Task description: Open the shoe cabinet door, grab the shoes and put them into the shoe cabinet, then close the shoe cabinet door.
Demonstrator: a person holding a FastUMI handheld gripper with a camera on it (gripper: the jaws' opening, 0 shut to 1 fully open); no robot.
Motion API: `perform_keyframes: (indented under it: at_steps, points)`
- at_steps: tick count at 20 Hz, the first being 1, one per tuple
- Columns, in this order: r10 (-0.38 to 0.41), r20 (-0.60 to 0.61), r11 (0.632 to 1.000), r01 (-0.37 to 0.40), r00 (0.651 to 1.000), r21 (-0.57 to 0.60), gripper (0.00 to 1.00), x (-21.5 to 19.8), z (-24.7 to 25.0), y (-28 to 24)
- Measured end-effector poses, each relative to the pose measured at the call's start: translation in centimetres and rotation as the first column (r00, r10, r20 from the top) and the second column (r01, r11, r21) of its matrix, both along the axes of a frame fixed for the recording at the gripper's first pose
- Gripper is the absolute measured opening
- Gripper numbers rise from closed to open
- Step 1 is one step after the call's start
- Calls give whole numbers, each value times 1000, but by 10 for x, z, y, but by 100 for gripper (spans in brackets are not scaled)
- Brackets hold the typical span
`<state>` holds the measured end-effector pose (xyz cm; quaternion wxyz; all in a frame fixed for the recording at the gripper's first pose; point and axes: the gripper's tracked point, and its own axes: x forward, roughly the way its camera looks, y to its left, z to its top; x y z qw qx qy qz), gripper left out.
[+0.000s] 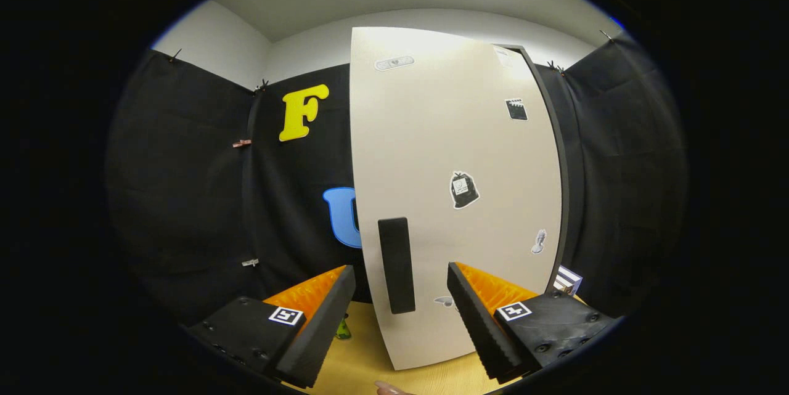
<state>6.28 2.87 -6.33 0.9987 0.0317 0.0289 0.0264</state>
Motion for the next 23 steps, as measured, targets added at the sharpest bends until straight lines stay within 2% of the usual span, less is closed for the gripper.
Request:
perform_keyframes:
  at_steps: [9,23]
  points:
    - [22,-31,999,-23,999,-36,98,6,-11,11]
    - [-46,-1,998,46,999,-45,98,18,-7,-5]
